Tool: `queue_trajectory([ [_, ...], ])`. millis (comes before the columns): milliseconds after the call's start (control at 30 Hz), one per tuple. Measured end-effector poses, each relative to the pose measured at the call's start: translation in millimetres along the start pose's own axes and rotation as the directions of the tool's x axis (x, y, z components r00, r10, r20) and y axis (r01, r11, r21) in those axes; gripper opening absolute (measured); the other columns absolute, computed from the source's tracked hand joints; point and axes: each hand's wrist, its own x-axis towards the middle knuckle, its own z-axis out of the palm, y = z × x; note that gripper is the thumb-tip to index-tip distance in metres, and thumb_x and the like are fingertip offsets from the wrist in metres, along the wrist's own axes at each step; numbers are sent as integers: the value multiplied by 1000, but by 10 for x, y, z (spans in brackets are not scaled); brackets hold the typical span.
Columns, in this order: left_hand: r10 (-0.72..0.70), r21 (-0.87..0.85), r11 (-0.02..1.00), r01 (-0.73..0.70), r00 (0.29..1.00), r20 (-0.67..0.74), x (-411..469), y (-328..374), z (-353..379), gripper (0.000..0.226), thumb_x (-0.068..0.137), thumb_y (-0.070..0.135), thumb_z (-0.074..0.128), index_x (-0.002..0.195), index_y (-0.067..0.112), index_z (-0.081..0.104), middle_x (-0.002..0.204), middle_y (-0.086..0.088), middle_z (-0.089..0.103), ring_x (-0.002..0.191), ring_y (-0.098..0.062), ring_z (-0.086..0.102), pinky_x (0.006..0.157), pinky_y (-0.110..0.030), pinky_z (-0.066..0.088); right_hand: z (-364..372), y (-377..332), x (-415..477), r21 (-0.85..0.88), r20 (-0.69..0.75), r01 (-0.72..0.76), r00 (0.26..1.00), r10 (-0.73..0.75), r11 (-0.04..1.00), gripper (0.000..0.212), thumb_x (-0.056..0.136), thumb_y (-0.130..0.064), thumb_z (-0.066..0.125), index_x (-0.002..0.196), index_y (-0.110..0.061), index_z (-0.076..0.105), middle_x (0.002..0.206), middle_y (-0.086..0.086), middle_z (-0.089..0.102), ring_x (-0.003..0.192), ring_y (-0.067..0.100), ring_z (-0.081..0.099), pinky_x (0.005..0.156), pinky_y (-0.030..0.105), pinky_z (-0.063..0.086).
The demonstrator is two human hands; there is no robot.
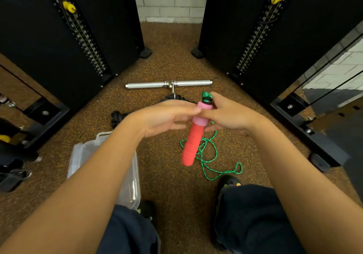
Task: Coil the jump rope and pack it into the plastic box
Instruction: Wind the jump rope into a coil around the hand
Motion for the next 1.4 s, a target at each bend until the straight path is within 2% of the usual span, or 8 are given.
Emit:
queue_trajectory([
  [167,-132,-151,982,109,979,-158,113,-61,1,63,84,61,39,112,7,55,101,-8,66,96,-17,64,99,-36,44,156,-36,-31,-148,0,67,998,-68,987,35,78,-23,72,96,-12,44,89,3,61,79,16,69,69,29,59],
  [333,-132,-247,966,81,971,-199,126,-47,75,33,95,39,43,99,12,62,91,-3,67,79,-13,64,74,-28,51,335,-58,-71,-507,117,178,984,-137,844,59,76,-34,72,124,-13,44,106,0,58,84,13,53,71,20,42],
  [500,-58,-452,888,-90,951,-305,100,0,-33,25,99,17,38,89,9,60,87,-5,67,82,-16,66,81,-29,52,433,-35,-121,-693,271,174,962,29,699,35,77,-37,71,80,-25,39,73,-13,37,67,8,38,51,20,24],
  [633,-56,-561,816,-137,948,-312,76,24,-116,23,98,18,40,90,11,61,69,2,68,68,-10,69,65,-25,55,487,37,-110,-783,313,169,939,145,598,43,77,-36,71,96,-20,36,69,-12,31,72,15,38,50,23,23],
  [800,-19,-584,807,-90,984,-178,40,35,-64,21,98,19,39,94,11,58,48,8,49,44,-4,49,47,-18,46,488,75,-55,-776,305,160,942,141,611,34,82,-39,64,86,-14,42,75,-6,44,70,13,45,53,25,33],
  [933,24,-550,834,-55,998,-63,3,61,-33,22,97,18,38,103,8,57,36,8,37,41,-4,43,46,-18,44,267,-12,-48,-700,215,81,971,101,710,40,85,-41,59,113,-13,54,114,4,62,105,21,57,92,34,47],
  [1167,1,-405,914,21,999,53,-87,84,-52,31,95,22,40,89,7,67,31,5,38,65,-13,69,66,-25,57,-31,-96,-35,-616,3,295,928,-372,731,47,91,-12,50,136,-22,43,140,4,46,131,17,40,108,25,28],
  [1400,74,-300,949,95,858,508,-141,42,-9,42,84,40,48,100,11,72,100,-6,73,97,-21,68,83,-37,56,21,-200,-39,-350,-107,455,849,-517,819,15,94,-23,50,86,-29,62,77,-12,65,77,5,59,76,26,44],
])
